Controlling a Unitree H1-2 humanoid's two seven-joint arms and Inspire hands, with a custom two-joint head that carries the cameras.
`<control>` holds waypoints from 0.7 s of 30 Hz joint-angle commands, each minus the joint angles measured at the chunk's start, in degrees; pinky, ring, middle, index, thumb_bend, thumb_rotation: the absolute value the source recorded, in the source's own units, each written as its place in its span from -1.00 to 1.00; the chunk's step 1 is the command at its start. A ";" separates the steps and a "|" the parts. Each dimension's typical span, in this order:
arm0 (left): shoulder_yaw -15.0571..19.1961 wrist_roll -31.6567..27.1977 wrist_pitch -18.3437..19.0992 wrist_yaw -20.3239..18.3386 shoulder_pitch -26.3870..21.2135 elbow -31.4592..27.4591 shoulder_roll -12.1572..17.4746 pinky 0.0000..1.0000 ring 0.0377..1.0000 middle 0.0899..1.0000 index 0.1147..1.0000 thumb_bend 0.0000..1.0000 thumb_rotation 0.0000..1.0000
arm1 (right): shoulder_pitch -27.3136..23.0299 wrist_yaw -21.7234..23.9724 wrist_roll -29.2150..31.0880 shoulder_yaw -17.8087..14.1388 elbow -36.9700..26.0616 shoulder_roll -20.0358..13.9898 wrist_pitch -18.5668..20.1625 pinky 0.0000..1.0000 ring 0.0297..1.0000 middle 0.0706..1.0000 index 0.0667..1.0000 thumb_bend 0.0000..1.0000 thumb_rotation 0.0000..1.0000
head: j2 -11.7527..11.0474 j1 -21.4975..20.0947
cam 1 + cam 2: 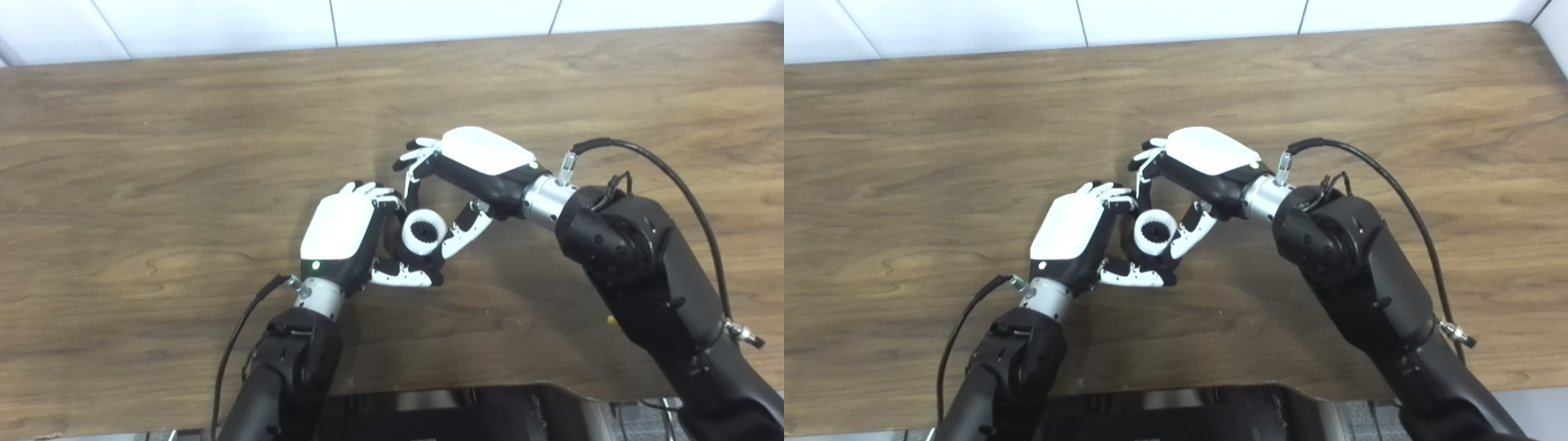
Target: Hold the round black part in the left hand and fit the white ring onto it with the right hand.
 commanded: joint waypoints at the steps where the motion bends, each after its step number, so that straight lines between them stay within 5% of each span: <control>1: -0.46 -0.14 -0.23 -1.12 -0.25 -0.19 -0.40 0.88 0.75 0.55 -0.17 0.05 -0.89 | -1.60 -0.34 -0.05 -0.37 -1.18 -0.17 -0.76 0.68 0.89 0.68 -0.11 0.05 -0.73 | 0.06 0.01; 21: -0.41 0.23 0.13 -1.65 -0.42 -0.58 -0.46 0.90 0.74 0.55 -0.17 0.05 -0.89 | -0.91 -0.38 -0.56 0.34 -0.98 -0.08 -1.04 0.66 0.88 0.67 -0.11 0.05 -0.73 | 0.42 0.03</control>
